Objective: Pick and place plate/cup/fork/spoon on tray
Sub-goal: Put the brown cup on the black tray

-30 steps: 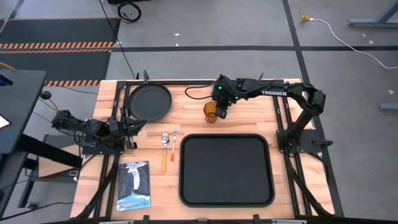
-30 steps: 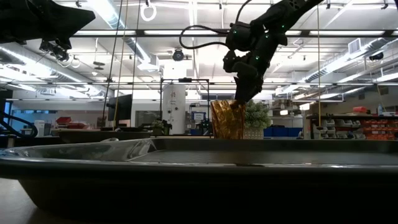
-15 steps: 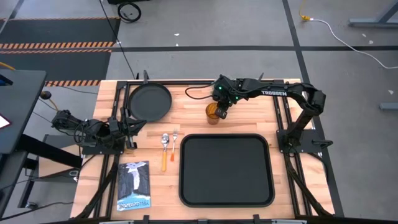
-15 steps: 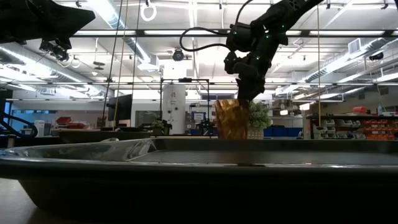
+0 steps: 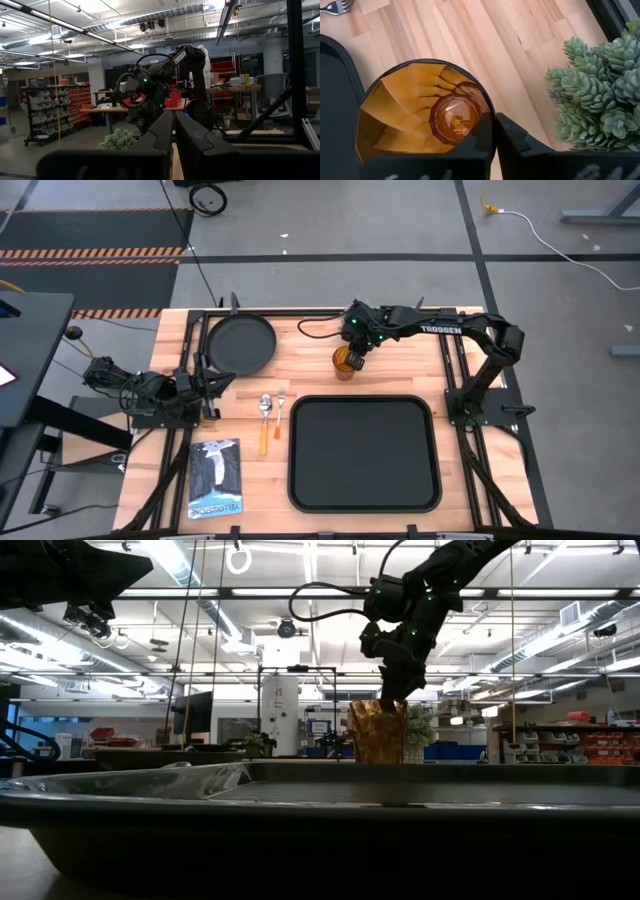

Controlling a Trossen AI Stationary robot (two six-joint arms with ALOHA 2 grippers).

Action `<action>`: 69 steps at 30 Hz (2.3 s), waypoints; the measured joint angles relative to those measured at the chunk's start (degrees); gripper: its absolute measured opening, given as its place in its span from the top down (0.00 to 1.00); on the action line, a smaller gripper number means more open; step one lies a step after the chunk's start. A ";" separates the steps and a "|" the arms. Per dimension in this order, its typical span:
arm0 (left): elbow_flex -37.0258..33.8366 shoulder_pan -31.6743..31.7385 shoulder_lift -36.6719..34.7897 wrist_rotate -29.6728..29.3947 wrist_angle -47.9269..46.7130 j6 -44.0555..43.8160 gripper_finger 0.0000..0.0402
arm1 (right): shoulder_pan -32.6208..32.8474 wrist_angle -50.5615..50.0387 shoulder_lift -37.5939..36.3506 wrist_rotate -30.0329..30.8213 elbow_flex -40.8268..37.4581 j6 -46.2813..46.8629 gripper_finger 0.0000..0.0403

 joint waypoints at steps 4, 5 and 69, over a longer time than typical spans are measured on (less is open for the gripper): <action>0.00 -0.01 0.00 0.00 -0.02 -0.02 0.93 | 0.00 -0.07 0.00 0.17 0.00 -0.08 0.96; 0.00 -0.01 0.00 0.00 -0.05 -0.02 0.93 | 0.00 -0.26 -0.10 0.14 0.00 -0.15 0.96; 0.00 0.01 0.00 0.00 -0.04 1.92 0.93 | 17.14 -18.70 -34.47 2.85 -17.42 26.10 0.97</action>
